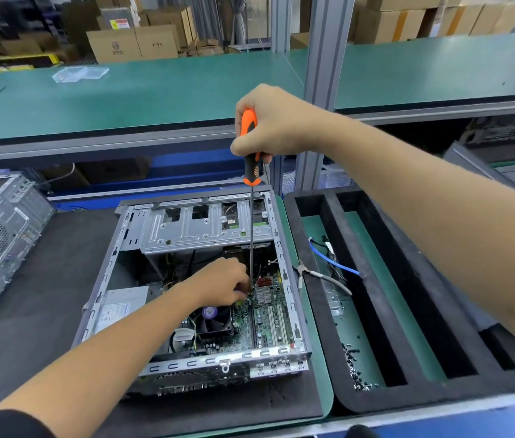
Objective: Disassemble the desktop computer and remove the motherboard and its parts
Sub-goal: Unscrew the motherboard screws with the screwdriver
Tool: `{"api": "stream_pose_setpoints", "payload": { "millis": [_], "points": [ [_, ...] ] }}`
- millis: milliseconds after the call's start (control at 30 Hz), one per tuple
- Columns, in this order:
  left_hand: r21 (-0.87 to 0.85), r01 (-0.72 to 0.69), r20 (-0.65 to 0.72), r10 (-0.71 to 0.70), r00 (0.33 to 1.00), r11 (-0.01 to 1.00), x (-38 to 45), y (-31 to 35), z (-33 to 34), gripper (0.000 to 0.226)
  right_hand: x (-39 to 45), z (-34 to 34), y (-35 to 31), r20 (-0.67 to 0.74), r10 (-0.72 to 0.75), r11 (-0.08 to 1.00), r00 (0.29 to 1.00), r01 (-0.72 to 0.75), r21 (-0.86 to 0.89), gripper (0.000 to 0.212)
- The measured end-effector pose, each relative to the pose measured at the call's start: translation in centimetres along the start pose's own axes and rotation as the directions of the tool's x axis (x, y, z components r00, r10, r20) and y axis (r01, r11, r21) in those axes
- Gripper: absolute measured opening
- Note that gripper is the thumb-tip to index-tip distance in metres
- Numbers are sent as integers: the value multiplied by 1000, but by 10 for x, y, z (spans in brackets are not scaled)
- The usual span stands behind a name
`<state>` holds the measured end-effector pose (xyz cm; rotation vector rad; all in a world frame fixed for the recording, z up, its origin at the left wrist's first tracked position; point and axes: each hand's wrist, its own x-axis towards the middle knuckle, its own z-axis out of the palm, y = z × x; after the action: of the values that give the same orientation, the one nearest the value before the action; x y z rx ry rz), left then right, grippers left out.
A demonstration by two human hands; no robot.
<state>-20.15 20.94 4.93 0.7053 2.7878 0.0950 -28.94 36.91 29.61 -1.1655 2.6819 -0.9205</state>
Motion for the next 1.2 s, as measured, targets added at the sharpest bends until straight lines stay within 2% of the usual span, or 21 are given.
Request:
{"api": "stream_pose_setpoints", "payload": {
  "millis": [67,133,200,267,400,500,767,1200],
  "points": [
    [56,-75,57,72,996,996,1,1,0,22,-1,8,2,14,-12,998,1000,13,-57,24],
    [55,-107,159,97,983,993,4,2,1,28,-1,14,4,35,-17,995,999,21,-100,23],
    [76,-94,242,73,968,993,7,4,1,32,0,20,7,43,-14,991,999,20,-133,21],
    [132,-51,264,15,964,990,10,5,2,33,1,25,9,36,-13,987,999,18,-159,20],
    [188,54,225,-97,970,981,12,2,7,35,2,33,15,59,5,992,998,2,-122,18],
    [100,114,196,-132,972,988,12,-5,12,34,4,40,17,49,2,990,999,5,-143,19],
    [9,138,167,-137,976,990,11,-12,16,23,3,54,16,91,5,990,996,8,-143,20],
    [-75,168,154,-154,976,983,7,-10,11,25,4,47,9,50,-7,986,999,15,-164,21]
  ]
}}
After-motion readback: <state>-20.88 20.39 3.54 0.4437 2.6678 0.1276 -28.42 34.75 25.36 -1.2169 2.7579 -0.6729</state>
